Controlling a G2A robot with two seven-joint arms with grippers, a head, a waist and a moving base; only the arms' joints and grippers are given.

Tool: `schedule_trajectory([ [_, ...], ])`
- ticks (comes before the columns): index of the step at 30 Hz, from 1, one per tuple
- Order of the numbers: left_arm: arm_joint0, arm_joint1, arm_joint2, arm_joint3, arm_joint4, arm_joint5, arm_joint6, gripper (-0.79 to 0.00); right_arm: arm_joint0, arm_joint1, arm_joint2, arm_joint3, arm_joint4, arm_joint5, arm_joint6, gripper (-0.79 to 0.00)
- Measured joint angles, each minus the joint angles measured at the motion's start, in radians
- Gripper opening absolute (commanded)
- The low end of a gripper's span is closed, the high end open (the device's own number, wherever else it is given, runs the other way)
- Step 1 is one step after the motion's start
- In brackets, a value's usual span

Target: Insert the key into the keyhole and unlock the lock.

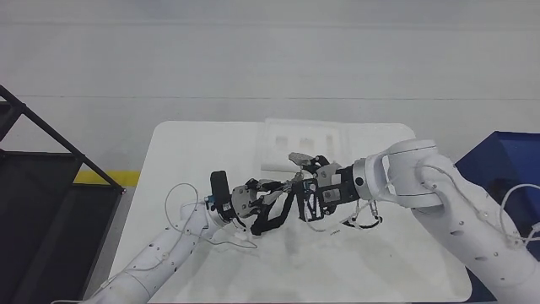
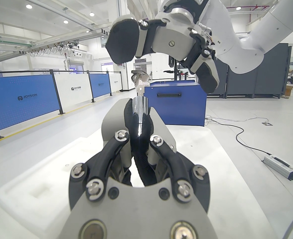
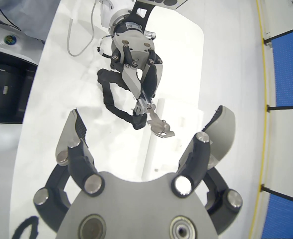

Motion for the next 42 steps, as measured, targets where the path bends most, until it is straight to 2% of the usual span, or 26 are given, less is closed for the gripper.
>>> schedule_trajectory([
  [3, 0.001, 0.000, 0.002, -0.001, 0.000, -0.002, -0.002, -0.785, 0.016, 0.016, -0.024, 0.008, -0.154, 0.000, -0.153, 0.000],
  [4, 0.001, 0.000, 0.002, -0.001, 0.000, -0.003, -0.003, -0.785, 0.019, 0.021, -0.030, 0.012, -0.202, 0.000, -0.201, -0.022],
  [6, 0.001, 0.000, 0.002, -0.001, 0.000, -0.004, -0.004, -0.785, 0.025, 0.033, -0.042, 0.026, -0.308, 0.000, -0.310, -0.246],
  [7, 0.000, 0.000, 0.002, -0.001, 0.000, -0.004, -0.004, -0.785, 0.027, 0.039, -0.046, 0.033, -0.352, 0.000, -0.353, -0.394],
  [12, 0.000, 0.000, 0.000, -0.001, 0.002, -0.005, -0.005, -0.785, 0.040, 0.065, -0.075, 0.074, -0.550, 0.000, -0.557, -0.462],
  [15, 0.000, 0.000, 0.000, -0.001, 0.001, -0.006, -0.006, -0.785, 0.047, 0.077, -0.085, 0.095, -0.620, 0.000, -0.648, -0.533],
  [19, 0.001, 0.000, 0.002, -0.002, 0.002, -0.007, -0.007, -0.785, 0.048, 0.085, -0.086, 0.108, -0.669, 0.000, -0.730, -0.566],
  [22, 0.000, -0.001, 0.002, -0.002, 0.002, -0.008, -0.008, -0.785, 0.045, 0.089, -0.081, 0.116, -0.688, 0.001, -0.768, -0.576],
  [26, -0.001, -0.001, 0.003, -0.002, 0.001, -0.008, -0.008, -0.785, 0.035, 0.089, -0.070, 0.124, -0.692, 0.018, -0.793, -0.640],
  [31, -0.002, -0.002, 0.004, -0.002, 0.001, -0.010, -0.010, -0.785, 0.022, 0.084, -0.061, 0.137, -0.648, 0.024, -0.811, -0.785],
  [38, -0.003, -0.003, 0.006, -0.004, 0.002, -0.009, -0.009, -0.785, 0.007, 0.075, -0.051, 0.161, -0.548, 0.027, -0.762, -0.785],
  [42, -0.004, -0.003, 0.007, -0.005, 0.003, -0.006, -0.006, -0.785, -0.011, 0.065, -0.045, 0.195, -0.382, 0.044, -0.658, -0.785],
])
